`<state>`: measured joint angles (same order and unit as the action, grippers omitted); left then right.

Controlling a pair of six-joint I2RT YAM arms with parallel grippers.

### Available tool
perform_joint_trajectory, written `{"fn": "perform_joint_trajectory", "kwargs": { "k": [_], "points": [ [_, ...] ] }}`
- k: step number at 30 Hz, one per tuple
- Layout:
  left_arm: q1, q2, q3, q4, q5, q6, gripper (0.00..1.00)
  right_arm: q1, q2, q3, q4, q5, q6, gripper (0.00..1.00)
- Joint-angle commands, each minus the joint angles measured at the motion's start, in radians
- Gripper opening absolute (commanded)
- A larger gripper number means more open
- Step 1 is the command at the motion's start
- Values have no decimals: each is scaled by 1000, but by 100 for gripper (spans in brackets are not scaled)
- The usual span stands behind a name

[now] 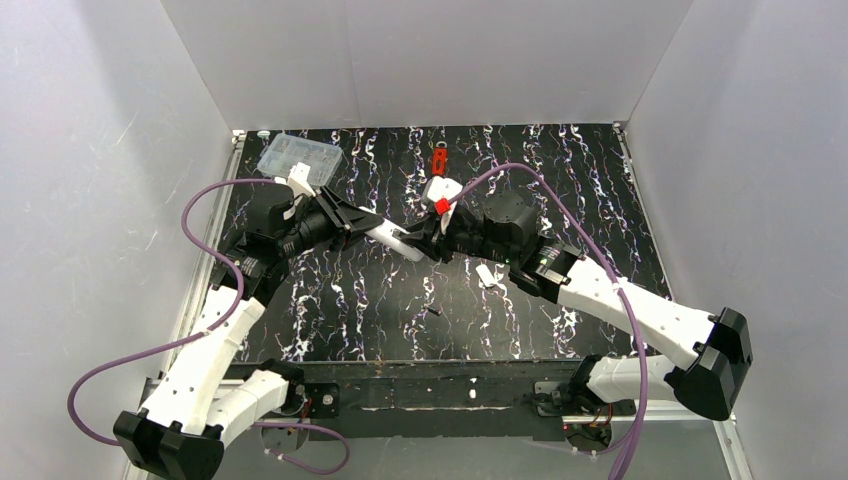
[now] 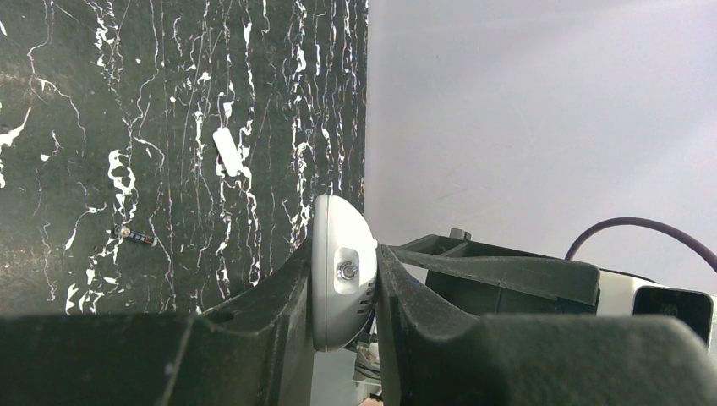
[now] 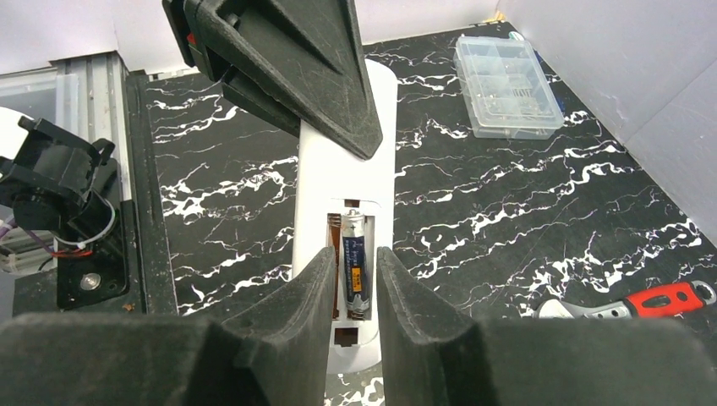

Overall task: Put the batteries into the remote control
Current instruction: Load the battery into the remote control.

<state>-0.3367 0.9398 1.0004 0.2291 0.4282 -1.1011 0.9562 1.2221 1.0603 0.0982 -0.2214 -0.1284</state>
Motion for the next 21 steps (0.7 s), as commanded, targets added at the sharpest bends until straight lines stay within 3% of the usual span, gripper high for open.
{"fn": "perform_joint_trajectory", "kwargs": {
  "k": [1, 21],
  "points": [
    [-3, -15, -4, 42, 32, -2, 0, 6, 3, 27, 3, 25, 13, 31],
    [-3, -7, 3, 43, 35, -1, 0, 6, 12, 32, 6, 31, 24, 21]
  ]
}}
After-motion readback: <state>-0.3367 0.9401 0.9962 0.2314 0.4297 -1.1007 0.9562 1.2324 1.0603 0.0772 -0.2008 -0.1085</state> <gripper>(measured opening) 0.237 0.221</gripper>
